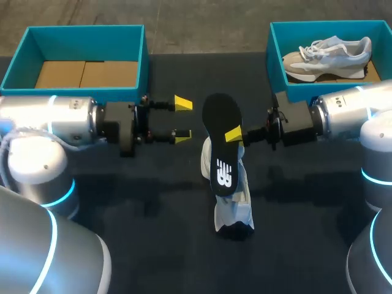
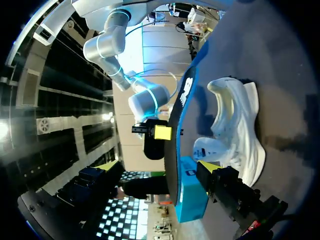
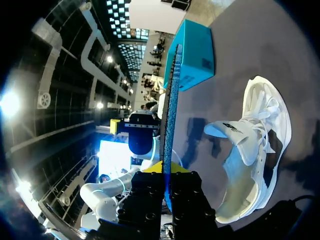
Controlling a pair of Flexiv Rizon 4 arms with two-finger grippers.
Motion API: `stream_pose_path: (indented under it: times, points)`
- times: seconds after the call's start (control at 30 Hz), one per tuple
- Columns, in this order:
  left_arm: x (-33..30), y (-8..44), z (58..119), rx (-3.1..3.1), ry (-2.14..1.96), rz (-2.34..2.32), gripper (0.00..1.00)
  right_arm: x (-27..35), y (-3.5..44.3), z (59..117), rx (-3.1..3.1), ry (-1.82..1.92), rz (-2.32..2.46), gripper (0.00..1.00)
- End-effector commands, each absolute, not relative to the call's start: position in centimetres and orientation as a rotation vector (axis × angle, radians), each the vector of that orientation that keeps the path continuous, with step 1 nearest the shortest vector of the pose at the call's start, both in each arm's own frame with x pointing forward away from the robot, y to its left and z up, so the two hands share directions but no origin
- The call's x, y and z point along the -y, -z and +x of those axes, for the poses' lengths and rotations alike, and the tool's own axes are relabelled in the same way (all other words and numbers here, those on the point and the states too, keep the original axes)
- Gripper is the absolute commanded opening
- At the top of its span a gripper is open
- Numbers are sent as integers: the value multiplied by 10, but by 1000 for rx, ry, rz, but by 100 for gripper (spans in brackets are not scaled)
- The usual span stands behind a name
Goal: Take the shoe out of the shoebox, open the shoe tongue, remove and reinsert the insole, then place the shoe into the shoebox
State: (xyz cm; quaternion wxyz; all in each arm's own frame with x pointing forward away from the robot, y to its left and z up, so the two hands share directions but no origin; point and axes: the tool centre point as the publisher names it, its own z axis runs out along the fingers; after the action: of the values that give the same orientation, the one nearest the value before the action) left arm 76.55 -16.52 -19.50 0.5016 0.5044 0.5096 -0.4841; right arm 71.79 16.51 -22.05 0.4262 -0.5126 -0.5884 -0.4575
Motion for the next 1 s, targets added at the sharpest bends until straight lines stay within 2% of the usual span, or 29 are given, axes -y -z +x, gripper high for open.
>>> stream_pose_path:
  times: [0.03, 0.23, 0.43, 0.7, 1.0]
  points:
    - [173, 196, 758, -1192, 1169, 1156, 100, -171, 223, 713, 1451, 1173, -1293, 0]
    - [182, 195, 754, -1190, 1140, 1134, 97, -175, 223, 711, 1423, 1214, -1299, 0]
    - [190, 195, 756, -1184, 1122, 1119, 80, -180, 221, 708, 1411, 1230, -1299, 0]
    - [203, 199, 761, -1187, 1106, 1123, 68, -184, 221, 706, 1407, 1235, -1295, 0]
    - [210, 204, 765, -1188, 1108, 1108, 49, -184, 221, 706, 1407, 1235, -1295, 0]
